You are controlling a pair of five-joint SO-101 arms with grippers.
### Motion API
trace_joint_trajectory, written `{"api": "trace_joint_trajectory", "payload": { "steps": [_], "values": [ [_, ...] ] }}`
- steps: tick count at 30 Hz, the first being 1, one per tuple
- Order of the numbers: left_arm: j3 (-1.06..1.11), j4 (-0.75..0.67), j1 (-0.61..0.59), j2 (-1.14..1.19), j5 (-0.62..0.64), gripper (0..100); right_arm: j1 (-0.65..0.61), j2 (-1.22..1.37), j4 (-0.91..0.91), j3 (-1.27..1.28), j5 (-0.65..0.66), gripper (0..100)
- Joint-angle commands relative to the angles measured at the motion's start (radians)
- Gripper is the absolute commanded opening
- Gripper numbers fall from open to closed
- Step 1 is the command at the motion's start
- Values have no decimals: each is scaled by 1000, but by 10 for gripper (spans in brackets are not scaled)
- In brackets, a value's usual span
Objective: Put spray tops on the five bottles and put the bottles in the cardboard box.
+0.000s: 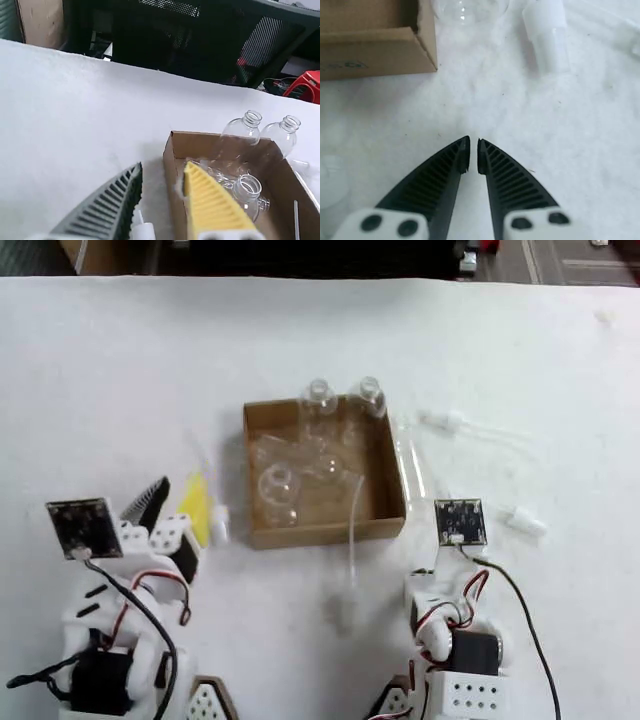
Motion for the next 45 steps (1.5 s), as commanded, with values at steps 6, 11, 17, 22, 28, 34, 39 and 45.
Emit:
{"api": "trace_joint_trajectory", "payload": {
  "steps": [6, 11, 17, 22, 28, 34, 39, 45],
  "values": [
    [-15, -44, -2, -7, -327, 80, 2, -1, 5, 9, -2, 18],
    [18, -83, -10, -7, -350, 79, 4, -1, 5, 9, -2, 18],
    [152, -227, -10, -7, -330, 79, 2, -1, 5, 9, -2, 17],
    [239, -322, -8, -7, -330, 79, 1, -1, 5, 9, -6, 18],
    [259, -342, -4, -7, -330, 79, -4, -2, 1, 9, -2, 18],
    [261, -339, -2, -7, -330, 79, -97, -4, -263, 6, 0, 18],
    [261, -338, -2, -7, -330, 79, -96, -1, -312, -49, 244, 78],
    [259, -338, -1, -7, -330, 79, -209, 4, -50, -278, 279, 77]
  ]
}}
